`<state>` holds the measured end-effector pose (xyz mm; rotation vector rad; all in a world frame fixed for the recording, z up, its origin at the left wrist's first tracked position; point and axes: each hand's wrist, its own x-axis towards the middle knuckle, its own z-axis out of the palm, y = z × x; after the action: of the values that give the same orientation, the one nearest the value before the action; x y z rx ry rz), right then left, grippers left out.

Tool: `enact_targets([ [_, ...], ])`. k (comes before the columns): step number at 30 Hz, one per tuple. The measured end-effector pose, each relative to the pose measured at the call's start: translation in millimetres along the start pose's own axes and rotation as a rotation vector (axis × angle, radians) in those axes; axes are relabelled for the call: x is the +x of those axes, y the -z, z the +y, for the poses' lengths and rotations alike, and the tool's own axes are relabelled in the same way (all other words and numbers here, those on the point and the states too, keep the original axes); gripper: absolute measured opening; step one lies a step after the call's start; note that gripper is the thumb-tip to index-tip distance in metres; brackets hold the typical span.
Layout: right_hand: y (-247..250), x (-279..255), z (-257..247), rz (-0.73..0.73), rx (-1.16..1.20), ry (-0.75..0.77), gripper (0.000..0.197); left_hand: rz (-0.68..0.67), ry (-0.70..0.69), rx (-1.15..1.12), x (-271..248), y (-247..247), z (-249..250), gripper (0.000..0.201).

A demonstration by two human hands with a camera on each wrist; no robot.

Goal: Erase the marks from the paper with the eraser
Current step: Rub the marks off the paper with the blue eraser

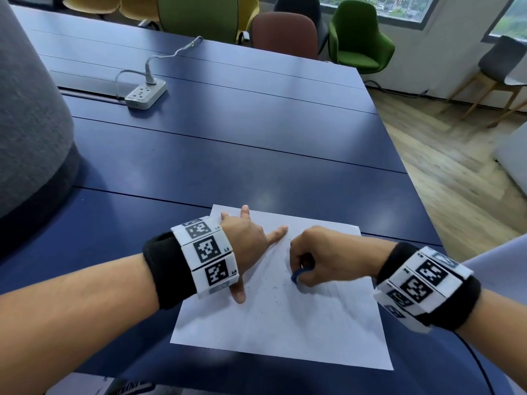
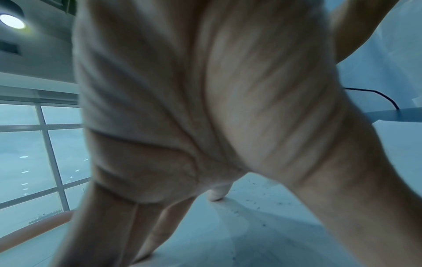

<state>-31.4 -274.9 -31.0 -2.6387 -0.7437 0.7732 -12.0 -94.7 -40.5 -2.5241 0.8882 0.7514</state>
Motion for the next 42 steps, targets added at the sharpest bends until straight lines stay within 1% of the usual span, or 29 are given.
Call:
enact_targets([
  [1, -1, -2, -3, -0.053, 0.000, 0.007, 0.007, -0.002, 0.000, 0.001, 0, 0, 0, 0.150],
  [2, 1, 0, -3, -0.063, -0.006, -0.004, 0.007, -0.001, -0.001, 0.004, 1, 0, 0, 0.150],
  [5, 10, 8, 3, 0.067, 0.003, -0.057, 0.007, 0.007, -0.002, -0.001, 1, 1, 1, 0.151],
  [6, 9, 7, 2, 0.074, 0.006, -0.056, 0.007, 0.005, -0.002, -0.004, 1, 1, 1, 0.151],
  [7, 5, 5, -2, 0.043, 0.000, -0.036, 0.008, 0.003, -0.002, -0.004, 1, 1, 1, 0.150],
  [9, -4, -2, -15, -0.100, -0.025, 0.024, 0.009, -0.008, 0.003, 0.000, 0, 1, 1, 0.150],
  [10, -5, -4, -18, -0.147, -0.032, 0.042, 0.008, -0.012, 0.004, 0.003, -1, 2, 1, 0.149],
  [11, -3, -2, -18, -0.145, -0.037, 0.041, 0.007, -0.017, 0.005, 0.006, -2, 3, 2, 0.149],
  [14, 4, 3, -10, -0.034, -0.018, -0.012, 0.007, -0.012, 0.007, -0.006, -3, 4, 2, 0.147],
  [15, 3, 2, -11, -0.040, -0.015, -0.007, 0.008, -0.008, 0.003, -0.005, -3, 3, 1, 0.148],
  [18, -8, -7, -24, -0.178, -0.017, 0.072, 0.008, -0.012, 0.000, 0.019, -1, 2, 0, 0.151],
  [19, -8, -7, -25, -0.193, -0.021, 0.082, 0.007, -0.013, 0.000, 0.023, 0, 2, 1, 0.151],
  [23, -1, -2, -14, -0.068, -0.031, 0.023, 0.008, -0.004, -0.003, 0.028, -1, 2, 0, 0.150],
  [24, -4, -4, -16, -0.075, -0.027, 0.035, 0.008, -0.002, 0.001, 0.032, 0, 1, 0, 0.151],
  [27, -13, -14, -26, -0.189, -0.029, 0.110, 0.006, -0.005, 0.013, 0.038, 0, 1, 1, 0.151],
  [28, -12, -14, -26, -0.195, -0.027, 0.107, 0.006, -0.007, 0.014, 0.035, -1, 1, 1, 0.151],
  [31, -6, -10, -14, -0.065, -0.033, 0.041, 0.004, -0.005, 0.007, 0.028, -1, 1, 0, 0.151],
  [32, -7, -11, -13, -0.045, -0.023, 0.033, 0.005, -0.006, 0.009, 0.029, 0, 1, 0, 0.151],
  [33, -10, -14, -14, -0.059, -0.015, 0.043, 0.005, -0.007, 0.013, 0.035, 0, 1, 0, 0.151],
  [36, -19, -22, -25, -0.176, 0.005, 0.108, 0.005, -0.013, 0.022, 0.042, -1, 1, 1, 0.150],
  [37, -17, -20, -25, -0.163, 0.005, 0.096, 0.006, -0.013, 0.023, 0.041, -2, 2, 2, 0.150],
  [40, -9, -10, -16, -0.006, -0.014, 0.015, 0.008, 0.003, 0.018, 0.047, -3, 1, 1, 0.149],
  [41, -10, -10, -16, 0.012, -0.010, 0.013, 0.008, 0.007, 0.019, 0.048, -3, 1, 1, 0.149],
  [42, -13, -11, -17, -0.004, -0.009, 0.031, 0.008, 0.007, 0.024, 0.050, -4, 1, 2, 0.148],
])
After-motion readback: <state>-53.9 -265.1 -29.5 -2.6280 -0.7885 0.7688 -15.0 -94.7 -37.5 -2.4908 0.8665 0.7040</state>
